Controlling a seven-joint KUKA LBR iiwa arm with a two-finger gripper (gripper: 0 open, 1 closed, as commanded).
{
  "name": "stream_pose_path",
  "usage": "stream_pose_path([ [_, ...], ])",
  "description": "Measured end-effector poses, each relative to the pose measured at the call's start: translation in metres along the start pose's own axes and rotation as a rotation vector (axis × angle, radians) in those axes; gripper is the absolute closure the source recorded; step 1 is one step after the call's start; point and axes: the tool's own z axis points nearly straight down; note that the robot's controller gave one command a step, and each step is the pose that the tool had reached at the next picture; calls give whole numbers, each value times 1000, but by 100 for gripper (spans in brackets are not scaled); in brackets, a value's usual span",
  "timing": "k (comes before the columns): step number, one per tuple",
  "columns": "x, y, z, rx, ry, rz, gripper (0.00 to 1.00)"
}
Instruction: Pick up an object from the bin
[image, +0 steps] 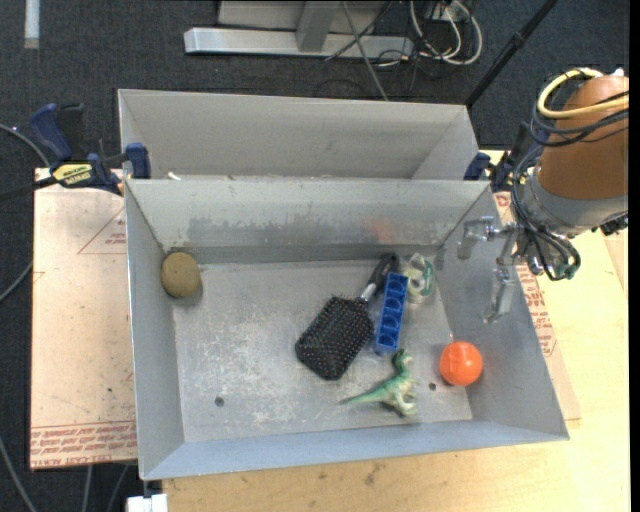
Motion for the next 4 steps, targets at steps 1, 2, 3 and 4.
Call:
stream_pose_path([
  [1,-1,1,-5,1,-7,-3,0],
  [2,11,30,45,2,-10,-96,0],
  [3,21,33,85,1,-7,-249,0],
  [4,35,75,99,3,-5,-249,0],
])
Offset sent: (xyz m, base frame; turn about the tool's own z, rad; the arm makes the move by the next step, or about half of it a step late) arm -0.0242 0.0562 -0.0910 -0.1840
